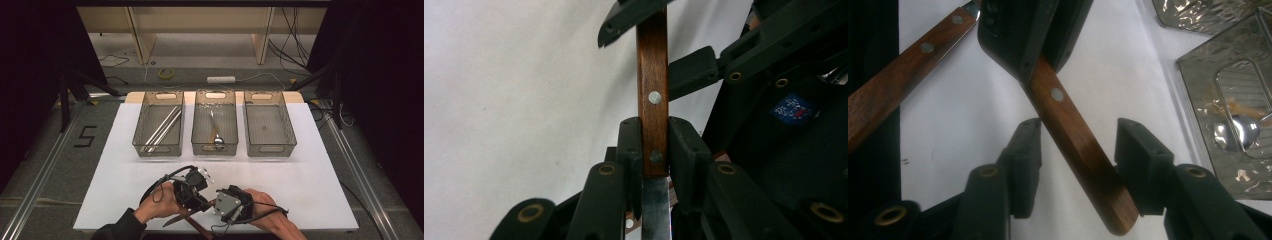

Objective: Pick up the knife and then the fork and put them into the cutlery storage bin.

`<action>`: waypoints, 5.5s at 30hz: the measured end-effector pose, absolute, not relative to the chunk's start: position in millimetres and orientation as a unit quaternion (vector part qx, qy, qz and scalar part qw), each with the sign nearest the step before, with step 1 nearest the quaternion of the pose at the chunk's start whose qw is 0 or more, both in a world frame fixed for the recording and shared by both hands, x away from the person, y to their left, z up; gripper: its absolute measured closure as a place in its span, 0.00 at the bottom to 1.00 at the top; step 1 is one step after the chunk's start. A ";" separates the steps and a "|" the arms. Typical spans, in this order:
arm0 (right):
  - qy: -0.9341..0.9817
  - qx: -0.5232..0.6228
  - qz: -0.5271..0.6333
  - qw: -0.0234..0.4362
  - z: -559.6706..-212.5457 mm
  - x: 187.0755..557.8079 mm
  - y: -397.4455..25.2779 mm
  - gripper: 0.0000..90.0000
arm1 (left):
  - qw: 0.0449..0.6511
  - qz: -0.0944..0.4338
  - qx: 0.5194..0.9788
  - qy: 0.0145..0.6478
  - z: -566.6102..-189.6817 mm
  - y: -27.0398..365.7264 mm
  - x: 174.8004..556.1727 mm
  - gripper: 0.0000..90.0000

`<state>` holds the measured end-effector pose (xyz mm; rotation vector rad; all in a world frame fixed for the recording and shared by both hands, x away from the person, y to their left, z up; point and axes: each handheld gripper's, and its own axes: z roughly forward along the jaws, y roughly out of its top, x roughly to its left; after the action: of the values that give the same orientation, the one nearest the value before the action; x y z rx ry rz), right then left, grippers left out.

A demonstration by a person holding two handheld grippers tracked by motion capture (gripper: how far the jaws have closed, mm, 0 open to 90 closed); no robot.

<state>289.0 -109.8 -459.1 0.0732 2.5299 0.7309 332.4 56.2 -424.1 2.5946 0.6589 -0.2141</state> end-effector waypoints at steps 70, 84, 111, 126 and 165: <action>0.810 0.462 0.319 0.169 -382.2 447.1 -256.0 0.91 | 0.434 0.124 0.853 0.261 -416.6 124.6 320.6 0.20; 0.780 0.526 0.306 0.147 -390.1 481.3 -255.9 0.91 | 0.428 0.124 0.856 0.261 -421.0 126.5 318.4 0.19; 0.767 0.570 0.274 0.110 -412.8 503.9 -243.3 0.90 | 0.422 0.121 0.860 0.260 -423.5 128.3 317.5 0.18; 0.769 0.553 0.298 0.118 -406.8 496.3 -242.7 0.65 | 0.417 0.121 0.862 0.260 -423.7 128.0 318.1 0.19; 0.821 0.394 0.400 0.105 -421.6 355.9 -229.5 0.37 | 0.288 0.073 0.942 0.159 -434.0 110.0 305.9 0.21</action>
<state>355.9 -229.5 -421.6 1.1610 2.4195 1.1780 305.9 110.0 -434.0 2.5145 0.4250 0.1958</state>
